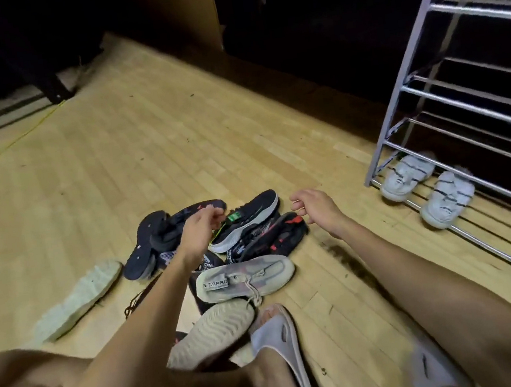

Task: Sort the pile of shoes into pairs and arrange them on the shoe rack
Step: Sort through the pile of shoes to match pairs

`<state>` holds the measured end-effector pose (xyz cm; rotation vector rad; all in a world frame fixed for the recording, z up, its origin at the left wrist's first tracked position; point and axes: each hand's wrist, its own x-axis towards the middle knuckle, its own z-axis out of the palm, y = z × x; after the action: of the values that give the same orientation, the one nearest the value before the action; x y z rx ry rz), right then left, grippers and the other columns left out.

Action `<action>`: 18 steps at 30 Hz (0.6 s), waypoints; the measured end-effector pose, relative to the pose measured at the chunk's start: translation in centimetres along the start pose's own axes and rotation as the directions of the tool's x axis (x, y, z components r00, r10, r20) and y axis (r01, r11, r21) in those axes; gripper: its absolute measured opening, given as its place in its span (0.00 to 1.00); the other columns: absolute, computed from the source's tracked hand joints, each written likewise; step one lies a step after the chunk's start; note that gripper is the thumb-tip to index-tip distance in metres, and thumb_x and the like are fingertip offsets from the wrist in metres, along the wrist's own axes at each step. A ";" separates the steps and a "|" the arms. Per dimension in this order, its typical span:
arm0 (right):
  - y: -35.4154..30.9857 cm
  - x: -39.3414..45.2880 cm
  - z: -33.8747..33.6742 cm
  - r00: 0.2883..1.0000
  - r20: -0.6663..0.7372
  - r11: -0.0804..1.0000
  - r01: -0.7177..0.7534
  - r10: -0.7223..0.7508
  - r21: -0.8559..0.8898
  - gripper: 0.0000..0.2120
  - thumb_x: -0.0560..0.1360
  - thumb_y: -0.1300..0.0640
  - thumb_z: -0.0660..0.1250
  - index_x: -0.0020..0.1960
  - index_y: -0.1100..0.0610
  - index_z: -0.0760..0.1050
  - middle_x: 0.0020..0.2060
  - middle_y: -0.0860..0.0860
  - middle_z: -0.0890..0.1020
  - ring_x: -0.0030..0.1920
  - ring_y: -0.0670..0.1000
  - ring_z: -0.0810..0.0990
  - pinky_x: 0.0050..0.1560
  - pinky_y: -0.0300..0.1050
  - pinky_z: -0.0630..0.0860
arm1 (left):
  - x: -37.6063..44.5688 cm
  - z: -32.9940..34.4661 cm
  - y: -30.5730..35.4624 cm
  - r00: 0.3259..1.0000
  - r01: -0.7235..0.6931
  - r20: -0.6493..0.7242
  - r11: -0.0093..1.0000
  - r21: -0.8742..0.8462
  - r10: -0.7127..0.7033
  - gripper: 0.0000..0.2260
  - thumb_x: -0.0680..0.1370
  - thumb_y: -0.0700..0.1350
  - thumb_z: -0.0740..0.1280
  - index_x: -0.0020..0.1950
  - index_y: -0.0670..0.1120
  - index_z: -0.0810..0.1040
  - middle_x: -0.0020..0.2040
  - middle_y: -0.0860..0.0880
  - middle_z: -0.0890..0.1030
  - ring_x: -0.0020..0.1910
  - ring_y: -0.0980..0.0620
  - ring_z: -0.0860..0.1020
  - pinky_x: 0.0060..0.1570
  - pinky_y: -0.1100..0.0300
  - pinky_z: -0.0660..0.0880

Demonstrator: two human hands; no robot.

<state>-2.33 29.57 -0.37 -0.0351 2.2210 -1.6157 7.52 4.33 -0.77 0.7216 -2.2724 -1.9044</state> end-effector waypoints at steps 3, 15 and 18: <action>0.3 1.4 2.6 0.998 0.057 0.998 -0.041 0.039 0.043 0.12 0.81 0.51 0.58 0.44 0.51 0.77 0.40 0.50 0.81 0.34 0.47 0.73 0.32 0.40 0.67 | -0.4 -2.0 -2.1 0.984 0.117 -0.119 0.988 -0.104 -0.129 0.20 0.83 0.55 0.54 0.50 0.46 0.82 0.42 0.51 0.85 0.38 0.53 0.78 0.38 0.58 0.69; 3.9 1.1 11.1 0.967 0.245 0.994 -0.050 0.073 -0.102 0.17 0.80 0.44 0.54 0.48 0.50 0.80 0.43 0.47 0.84 0.39 0.48 0.79 0.36 0.42 0.72 | -3.7 -9.4 -7.4 0.951 0.214 -0.247 0.973 0.092 -0.186 0.21 0.85 0.52 0.51 0.48 0.44 0.80 0.39 0.51 0.80 0.36 0.56 0.74 0.32 0.68 0.69; 4.1 0.7 12.1 0.967 0.246 0.993 -0.048 0.073 -0.105 0.18 0.81 0.44 0.54 0.46 0.49 0.80 0.41 0.46 0.85 0.39 0.47 0.79 0.35 0.41 0.71 | -4.3 -10.9 -8.6 0.944 0.234 -0.271 0.961 0.144 -0.189 0.22 0.85 0.51 0.50 0.45 0.42 0.79 0.38 0.47 0.78 0.35 0.52 0.72 0.35 0.60 0.67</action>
<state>1.80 19.80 -7.50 -0.1856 2.0840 -1.3859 17.85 -4.74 -5.56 1.2049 -2.2933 -1.5872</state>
